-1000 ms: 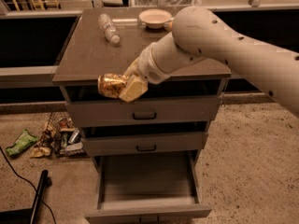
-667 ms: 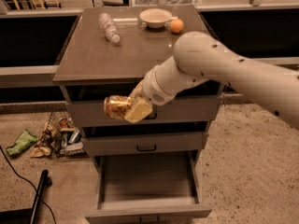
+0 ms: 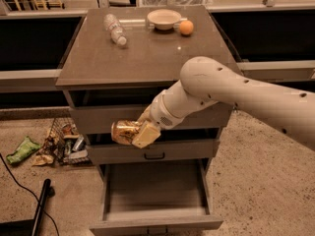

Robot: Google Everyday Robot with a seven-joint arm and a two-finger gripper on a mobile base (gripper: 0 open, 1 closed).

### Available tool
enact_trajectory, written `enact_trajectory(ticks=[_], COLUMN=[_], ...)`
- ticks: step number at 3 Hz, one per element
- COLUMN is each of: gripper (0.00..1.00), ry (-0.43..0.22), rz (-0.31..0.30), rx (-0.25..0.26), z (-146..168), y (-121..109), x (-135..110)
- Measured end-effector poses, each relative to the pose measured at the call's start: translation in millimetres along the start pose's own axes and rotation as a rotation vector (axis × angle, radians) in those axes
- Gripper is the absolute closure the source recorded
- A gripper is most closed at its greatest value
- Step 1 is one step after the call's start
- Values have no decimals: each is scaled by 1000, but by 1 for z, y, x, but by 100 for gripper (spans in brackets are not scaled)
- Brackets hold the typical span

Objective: Place orange can into bottom drawer

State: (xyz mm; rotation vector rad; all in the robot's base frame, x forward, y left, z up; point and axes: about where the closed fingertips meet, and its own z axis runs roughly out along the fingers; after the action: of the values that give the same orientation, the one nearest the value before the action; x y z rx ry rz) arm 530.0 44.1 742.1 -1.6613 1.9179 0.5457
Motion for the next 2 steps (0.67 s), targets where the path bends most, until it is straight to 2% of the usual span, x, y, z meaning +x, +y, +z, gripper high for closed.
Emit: enact_trajectory(ticks=[1,2], gripper=[100,100], ry=[13,20], rz=[42,94], rx=[-3,12], z=[19,52], y=[4,19], x=[19,57])
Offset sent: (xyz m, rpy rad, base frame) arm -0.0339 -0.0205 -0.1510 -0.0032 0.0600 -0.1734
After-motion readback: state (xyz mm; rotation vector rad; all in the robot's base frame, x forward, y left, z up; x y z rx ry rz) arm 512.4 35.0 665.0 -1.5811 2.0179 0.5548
